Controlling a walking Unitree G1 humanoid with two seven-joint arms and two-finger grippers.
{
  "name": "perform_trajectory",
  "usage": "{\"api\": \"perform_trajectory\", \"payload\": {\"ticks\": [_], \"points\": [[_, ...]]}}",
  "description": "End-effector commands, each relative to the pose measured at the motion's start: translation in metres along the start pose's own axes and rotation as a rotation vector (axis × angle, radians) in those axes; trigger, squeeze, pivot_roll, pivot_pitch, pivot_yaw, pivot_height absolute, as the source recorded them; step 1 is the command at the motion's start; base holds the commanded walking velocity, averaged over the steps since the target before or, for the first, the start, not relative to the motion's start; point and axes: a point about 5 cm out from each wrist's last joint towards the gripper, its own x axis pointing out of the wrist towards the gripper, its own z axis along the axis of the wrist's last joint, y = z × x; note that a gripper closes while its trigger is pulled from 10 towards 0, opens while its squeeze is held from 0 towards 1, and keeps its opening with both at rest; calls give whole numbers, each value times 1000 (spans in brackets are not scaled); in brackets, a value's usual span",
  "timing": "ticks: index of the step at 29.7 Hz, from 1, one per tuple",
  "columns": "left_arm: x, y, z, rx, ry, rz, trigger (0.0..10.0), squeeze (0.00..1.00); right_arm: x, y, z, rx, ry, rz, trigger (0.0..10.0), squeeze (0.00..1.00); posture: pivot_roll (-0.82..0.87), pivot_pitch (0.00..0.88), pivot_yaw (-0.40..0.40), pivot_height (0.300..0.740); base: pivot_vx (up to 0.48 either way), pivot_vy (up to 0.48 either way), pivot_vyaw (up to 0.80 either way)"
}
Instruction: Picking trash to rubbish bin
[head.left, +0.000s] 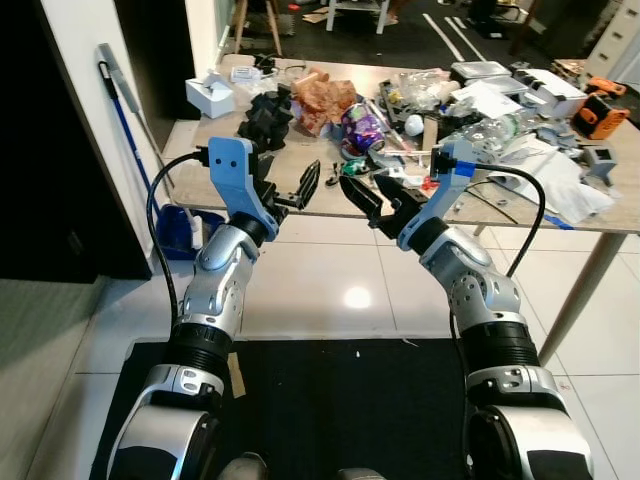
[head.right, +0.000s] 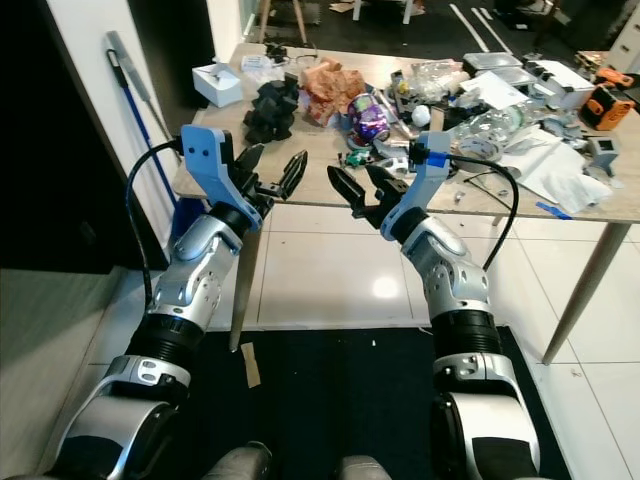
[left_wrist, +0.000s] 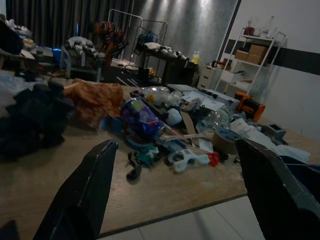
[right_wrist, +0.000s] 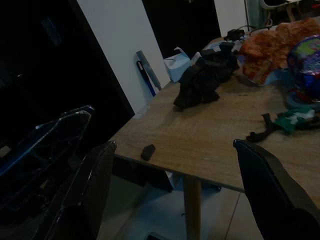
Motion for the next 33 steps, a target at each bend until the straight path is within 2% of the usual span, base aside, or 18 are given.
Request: {"api": "perform_trajectory", "payload": {"ticks": [1,10,16,28,33], "points": [[1,-2,-4,14,29,-12,10000,0,-3,-4,-1,5,8,-21,10000,0,-77,0,-70,740,0,-480,0],[1,-3,-4,7,28,-9,10000,0,-3,-4,-1,5,9,-22,10000,0,-78,0,-70,740,0,-464,0],[0,-1,-3,-15,16,4,10000,0,-3,-5,-1,4,12,-24,10000,0,-78,0,-70,740,0,0,0],[0,-2,-4,-8,29,-12,10000,0,-3,-5,-2,0,16,-25,10000,0,-80,0,-71,740,0,0,0],[1,-4,-6,4,42,-25,10000,0,-3,-5,-3,0,18,-26,10000,0,-81,0,-70,740,0,-480,0]]}}
